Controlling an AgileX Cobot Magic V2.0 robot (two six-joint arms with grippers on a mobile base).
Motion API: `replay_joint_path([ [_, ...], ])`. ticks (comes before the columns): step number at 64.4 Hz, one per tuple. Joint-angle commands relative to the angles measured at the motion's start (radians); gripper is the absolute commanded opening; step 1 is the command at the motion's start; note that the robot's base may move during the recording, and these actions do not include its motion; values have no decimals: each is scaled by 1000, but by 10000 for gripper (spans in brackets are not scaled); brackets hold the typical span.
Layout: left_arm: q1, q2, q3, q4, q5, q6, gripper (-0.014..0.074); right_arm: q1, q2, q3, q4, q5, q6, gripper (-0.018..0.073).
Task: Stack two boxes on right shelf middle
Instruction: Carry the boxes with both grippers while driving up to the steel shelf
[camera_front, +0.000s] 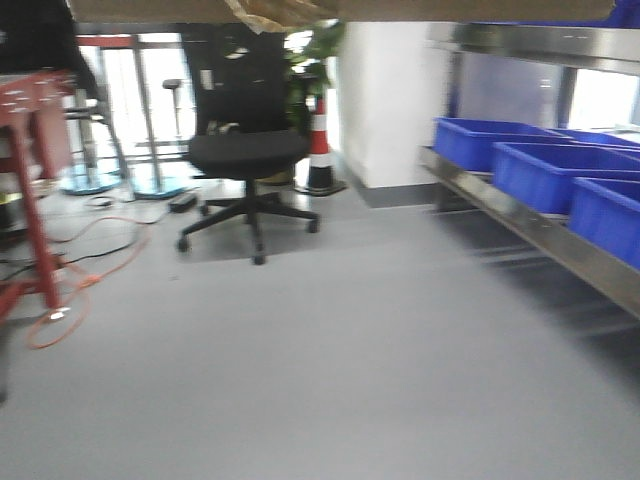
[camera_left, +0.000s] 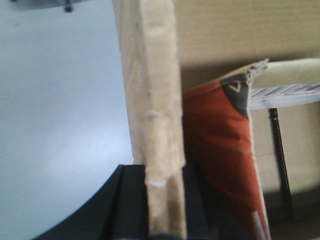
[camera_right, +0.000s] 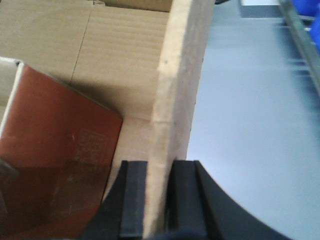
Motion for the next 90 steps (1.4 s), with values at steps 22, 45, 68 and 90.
replay_joint_path([
  [22, -3, -17, -15, -8, -54, 0, -111, -5, -10, -13, -12, -42, -9, -154],
  [45, -3, -17, -15, -8, -54, 0, -111, -5, -10, -13, -12, -42, -9, -154],
  [68, -3, -17, -15, -8, -54, 0, -111, -5, -10, -13, -12, -42, -9, -154],
  [90, -3, -17, -15, -8, -54, 0, -111, -5, -10, -13, -12, -42, -9, -154],
])
